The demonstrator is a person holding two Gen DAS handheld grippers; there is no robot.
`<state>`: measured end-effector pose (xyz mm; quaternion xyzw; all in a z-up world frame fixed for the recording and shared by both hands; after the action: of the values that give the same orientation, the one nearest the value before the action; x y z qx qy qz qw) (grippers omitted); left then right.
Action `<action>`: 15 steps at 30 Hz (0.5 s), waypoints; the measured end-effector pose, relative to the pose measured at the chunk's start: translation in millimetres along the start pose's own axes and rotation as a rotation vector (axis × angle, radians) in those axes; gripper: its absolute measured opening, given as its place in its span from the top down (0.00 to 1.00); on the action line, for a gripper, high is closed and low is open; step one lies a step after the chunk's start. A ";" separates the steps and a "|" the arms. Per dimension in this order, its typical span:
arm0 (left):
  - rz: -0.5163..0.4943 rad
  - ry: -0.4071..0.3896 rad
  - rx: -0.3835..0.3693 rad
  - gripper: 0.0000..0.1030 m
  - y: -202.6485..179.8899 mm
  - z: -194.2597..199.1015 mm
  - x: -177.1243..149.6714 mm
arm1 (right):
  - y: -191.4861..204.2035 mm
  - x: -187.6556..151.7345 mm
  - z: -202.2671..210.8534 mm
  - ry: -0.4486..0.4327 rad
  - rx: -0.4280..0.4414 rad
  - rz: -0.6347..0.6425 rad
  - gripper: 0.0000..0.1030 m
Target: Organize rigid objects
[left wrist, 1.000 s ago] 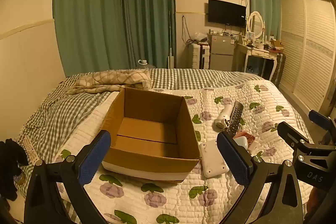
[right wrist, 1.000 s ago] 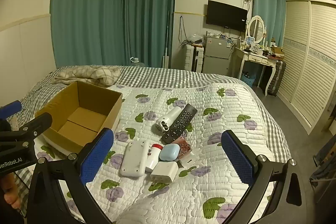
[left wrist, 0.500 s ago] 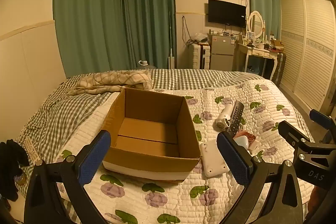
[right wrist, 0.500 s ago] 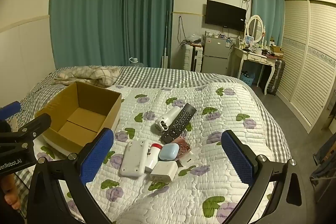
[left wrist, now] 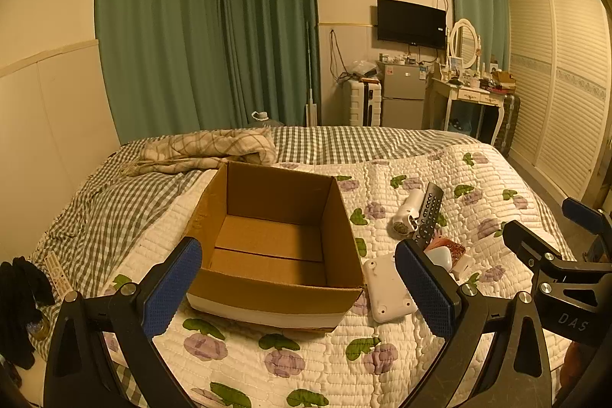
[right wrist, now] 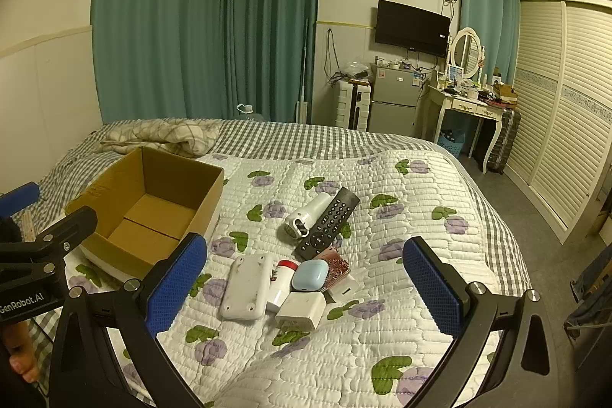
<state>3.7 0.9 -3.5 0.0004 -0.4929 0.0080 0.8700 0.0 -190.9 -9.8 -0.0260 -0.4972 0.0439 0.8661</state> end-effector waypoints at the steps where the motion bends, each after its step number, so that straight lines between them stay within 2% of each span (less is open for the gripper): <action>1: 0.001 -0.001 0.001 0.00 0.3 0.5 0.1 | 0.1 0.2 -0.2 0.000 0.001 0.001 0.00; 15: 0.005 0.002 0.003 0.00 3.7 0.7 5.9 | 1.2 0.8 0.6 0.002 0.001 0.001 0.00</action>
<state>6.1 4.6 1.9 0.0005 -0.4922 0.0110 0.8704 -0.2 -189.6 -8.9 -0.0259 -0.4964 0.0447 0.8665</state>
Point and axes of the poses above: each gripper's, at about its wrist camera, not at the fingertips, and z roughly against the way its jaws point, y to its left, x to its top, the point moved 1 cm from there along -z, roughly the way its jaws point, and after that the axes turned 4 degrees about z, right-handed, at the moved point
